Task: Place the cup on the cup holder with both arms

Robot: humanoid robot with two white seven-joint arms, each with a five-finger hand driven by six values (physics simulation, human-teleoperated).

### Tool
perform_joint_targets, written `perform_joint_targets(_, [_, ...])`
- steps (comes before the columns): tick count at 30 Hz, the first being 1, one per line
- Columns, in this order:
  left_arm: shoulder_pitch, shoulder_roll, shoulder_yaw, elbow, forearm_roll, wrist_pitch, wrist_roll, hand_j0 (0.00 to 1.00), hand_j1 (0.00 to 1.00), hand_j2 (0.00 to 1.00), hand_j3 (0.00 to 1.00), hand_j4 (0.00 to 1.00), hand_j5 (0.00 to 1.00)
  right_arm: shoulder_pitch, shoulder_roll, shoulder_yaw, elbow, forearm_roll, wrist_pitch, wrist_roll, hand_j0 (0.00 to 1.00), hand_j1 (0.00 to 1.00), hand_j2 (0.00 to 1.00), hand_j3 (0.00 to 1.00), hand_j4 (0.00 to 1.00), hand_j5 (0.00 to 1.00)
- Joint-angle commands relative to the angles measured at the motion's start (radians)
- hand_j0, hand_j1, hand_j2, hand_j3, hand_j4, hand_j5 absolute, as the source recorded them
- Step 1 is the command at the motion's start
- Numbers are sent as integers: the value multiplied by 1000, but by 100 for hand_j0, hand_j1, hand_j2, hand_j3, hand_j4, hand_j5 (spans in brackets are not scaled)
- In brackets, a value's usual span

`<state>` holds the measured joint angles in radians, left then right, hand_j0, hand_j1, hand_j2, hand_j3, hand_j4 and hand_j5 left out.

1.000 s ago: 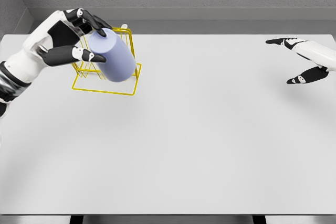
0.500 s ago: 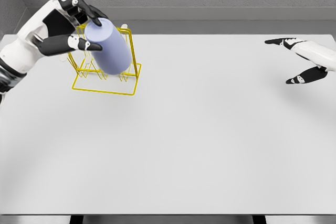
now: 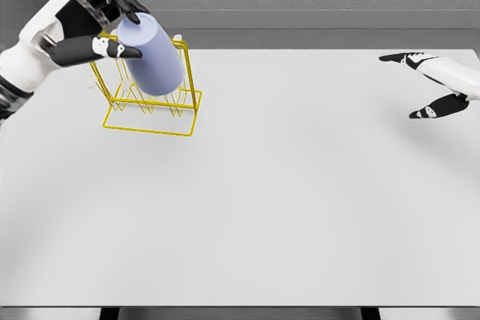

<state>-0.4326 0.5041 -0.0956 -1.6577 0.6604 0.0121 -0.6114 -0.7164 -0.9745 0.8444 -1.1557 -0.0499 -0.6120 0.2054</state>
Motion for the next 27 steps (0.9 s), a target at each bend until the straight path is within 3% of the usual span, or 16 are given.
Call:
perform_joint_targets(1, [-2,1,0,16,2,2,0,38,38,38,38,38,38,0,-1,-2,1,-7,1,0,100,100,100,100,100,100])
perform_joint_targets(15, [-44,1,-1,81,-8,16,0,37,37,37,37,37,37,0,-1,-2,1,-7,1,0,100,100,100,100,100,100])
perform_joint_targets(27, [-46,-18,-6,93,-44,16,0,37,37,37,37,37,37,2,0,-2,-1,-7,1,0,100,100,100,100,100,100])
